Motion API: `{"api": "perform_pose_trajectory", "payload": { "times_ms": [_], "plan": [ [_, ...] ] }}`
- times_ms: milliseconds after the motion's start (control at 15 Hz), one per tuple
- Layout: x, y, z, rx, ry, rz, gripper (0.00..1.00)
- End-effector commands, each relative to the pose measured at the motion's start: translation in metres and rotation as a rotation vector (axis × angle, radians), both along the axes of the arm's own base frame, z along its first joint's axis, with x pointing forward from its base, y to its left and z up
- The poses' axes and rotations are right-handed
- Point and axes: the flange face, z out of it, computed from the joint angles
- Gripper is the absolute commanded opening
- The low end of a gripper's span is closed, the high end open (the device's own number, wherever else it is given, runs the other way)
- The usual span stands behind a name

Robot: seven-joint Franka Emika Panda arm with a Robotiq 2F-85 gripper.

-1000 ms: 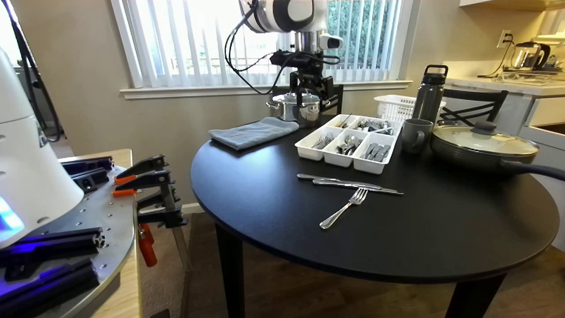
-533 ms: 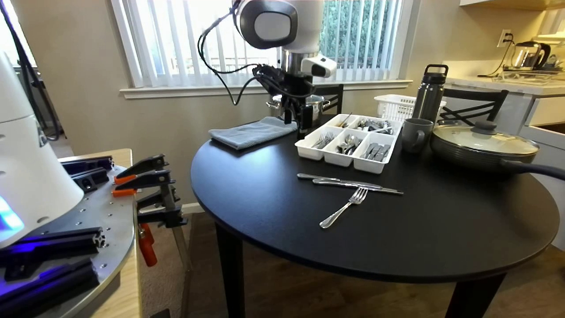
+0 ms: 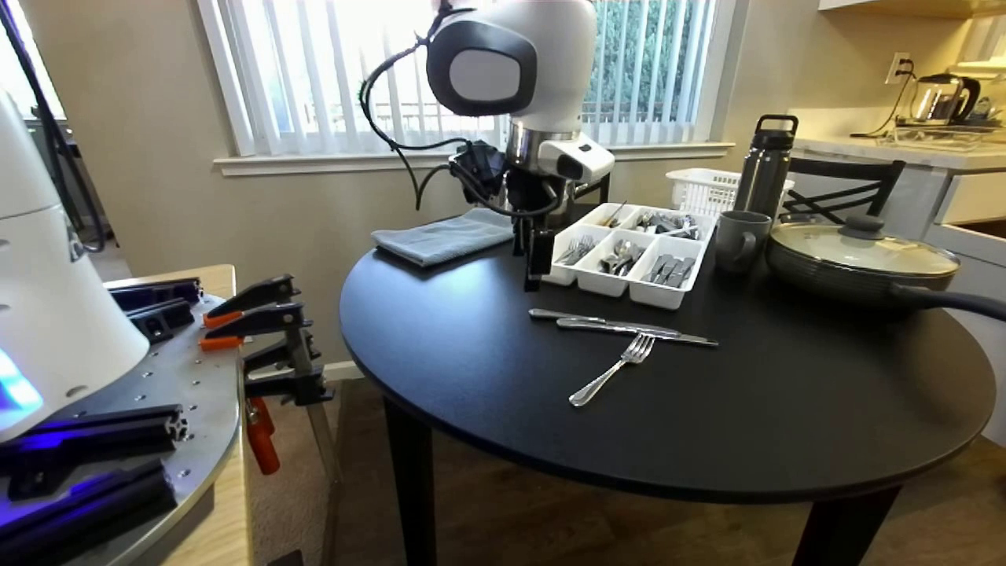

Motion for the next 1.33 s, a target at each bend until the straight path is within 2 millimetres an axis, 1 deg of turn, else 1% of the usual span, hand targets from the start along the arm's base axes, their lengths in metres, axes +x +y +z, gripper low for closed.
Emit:
{"api": "perform_pose_trajectory", "payload": {
  "times_ms": [0, 200, 467, 733, 933, 1200, 1267],
  "plan": [
    [0.001, -0.005, -0.017, -0.062, 0.071, -0.049, 1.00],
    [0.003, -0.002, -0.025, -0.092, 0.111, -0.061, 1.00],
    [0.006, 0.005, -0.030, -0.123, 0.149, -0.111, 1.00],
    [0.011, 0.006, -0.037, -0.145, 0.116, -0.150, 1.00],
    [0.023, 0.005, -0.047, -0.149, 0.068, -0.176, 1.00],
    [0.037, 0.006, -0.060, -0.146, 0.054, -0.198, 1.00],
    [0.040, 0.006, -0.064, -0.143, 0.059, -0.210, 0.75]
  ]
}}
